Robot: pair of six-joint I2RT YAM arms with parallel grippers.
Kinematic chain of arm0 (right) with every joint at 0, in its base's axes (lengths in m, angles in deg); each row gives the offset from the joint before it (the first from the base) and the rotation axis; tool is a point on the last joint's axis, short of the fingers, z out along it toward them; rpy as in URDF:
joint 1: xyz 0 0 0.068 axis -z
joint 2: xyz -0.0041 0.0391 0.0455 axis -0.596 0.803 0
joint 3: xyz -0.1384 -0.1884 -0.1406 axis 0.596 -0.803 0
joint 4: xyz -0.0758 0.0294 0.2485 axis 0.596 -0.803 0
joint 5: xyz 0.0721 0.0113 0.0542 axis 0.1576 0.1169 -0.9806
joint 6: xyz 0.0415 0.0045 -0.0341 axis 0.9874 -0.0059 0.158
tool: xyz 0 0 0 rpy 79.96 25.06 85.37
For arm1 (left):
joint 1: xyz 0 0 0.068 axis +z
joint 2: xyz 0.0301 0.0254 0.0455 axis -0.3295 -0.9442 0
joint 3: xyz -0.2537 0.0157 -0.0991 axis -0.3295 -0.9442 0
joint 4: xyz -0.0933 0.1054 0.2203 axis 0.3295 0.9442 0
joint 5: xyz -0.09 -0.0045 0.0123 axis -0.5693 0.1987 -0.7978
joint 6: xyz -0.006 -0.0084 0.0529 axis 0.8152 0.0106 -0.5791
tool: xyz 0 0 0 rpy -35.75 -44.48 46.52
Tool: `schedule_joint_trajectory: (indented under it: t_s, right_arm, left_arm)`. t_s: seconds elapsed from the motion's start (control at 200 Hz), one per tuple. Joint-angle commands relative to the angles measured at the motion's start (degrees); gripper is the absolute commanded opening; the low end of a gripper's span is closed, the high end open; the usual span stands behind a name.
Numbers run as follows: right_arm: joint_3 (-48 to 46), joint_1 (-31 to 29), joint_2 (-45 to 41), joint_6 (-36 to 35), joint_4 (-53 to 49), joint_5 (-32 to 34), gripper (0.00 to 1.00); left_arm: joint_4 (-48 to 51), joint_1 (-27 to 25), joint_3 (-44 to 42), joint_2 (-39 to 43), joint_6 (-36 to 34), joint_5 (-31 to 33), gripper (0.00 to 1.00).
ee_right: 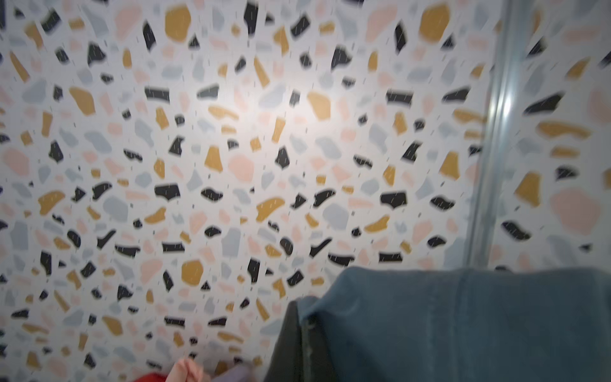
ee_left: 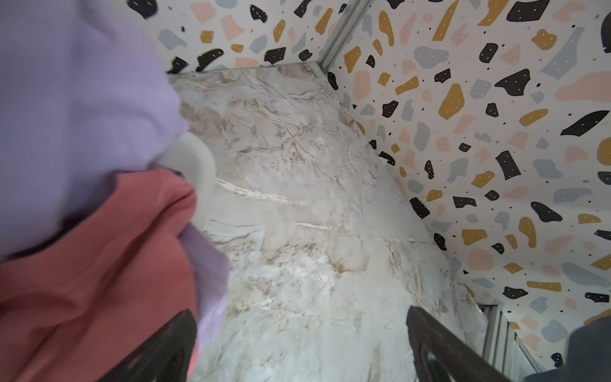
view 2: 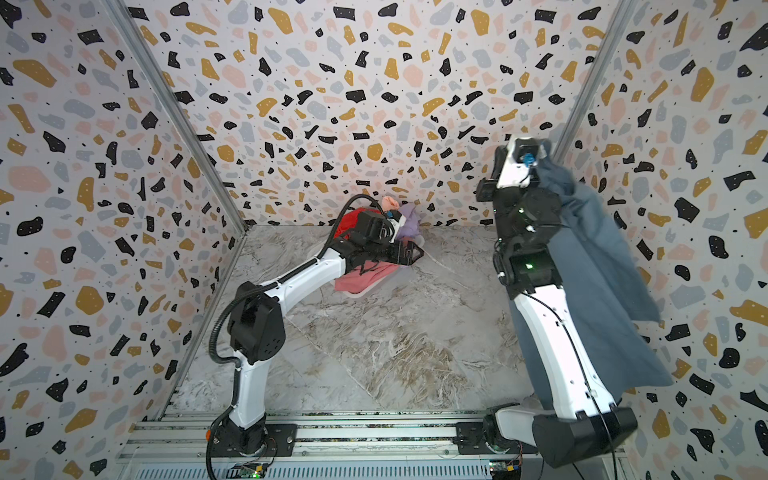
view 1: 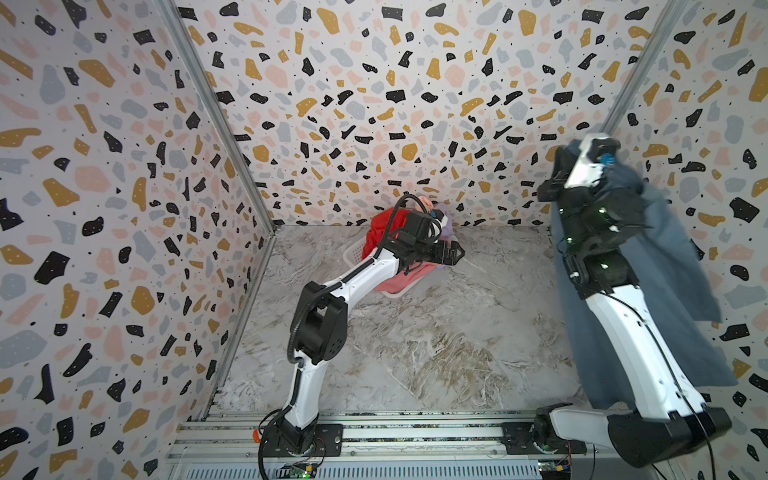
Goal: Fold and stack the t-shirts
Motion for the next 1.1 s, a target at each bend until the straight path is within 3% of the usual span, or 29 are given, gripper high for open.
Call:
schedule_joint_trajectory:
  t_s: [0.0,0.085,0.26,0.436,0.606,0.711,0.836,1.036,1.091]
  right_arm:
    - [-0.86,0.03,-2.2,7.84,0.89,-5.26,0.0]
    - [-2.1,0.12,-1.35,9.04,0.11,-6.22,0.0]
    - [-6.3,0.59,-1.12,11.87,-1.05,-7.36,0.0]
    - [-11.85,2.71,-2.32,14.36,-1.71,-6.48,0.0]
    - [-16.21,6.47,-3.88,15.85,-1.11,-6.79,0.0]
    - [-17.64,7.89,-4.61,15.89,-0.61,-6.77,0.0]
    - [-18.28,8.74,-4.46,15.94,-0.31,-6.91,0.0]
    - [-18.72,8.85,-2.9,17.47,0.8,-8.34,0.0]
    - [-18.6,8.88,-2.18,18.03,0.9,-9.23,0.0]
  left_arm:
    - [-4.25,-0.42,4.0,-4.4,7.74,-1.11,1.0]
    - [-6.56,-0.63,3.47,-7.38,12.36,1.61,1.0]
    - [1.46,2.27,1.29,-8.28,15.83,18.3,1.0]
    - [-0.95,10.94,-16.43,0.52,20.48,28.53,1.0]
    - [-3.01,18.23,-32.23,12.07,20.68,33.67,1.0]
    - [-3.22,19.25,-36.36,19.68,17.6,33.9,1.0]
    - [-2.48,16.9,-33.78,24.07,12.42,25.87,1.0]
    - [-4.66,12.48,-26.18,20.86,10.71,15.96,1.0]
    - [-6.62,12.38,-23.97,18.09,11.64,16.02,1.0]
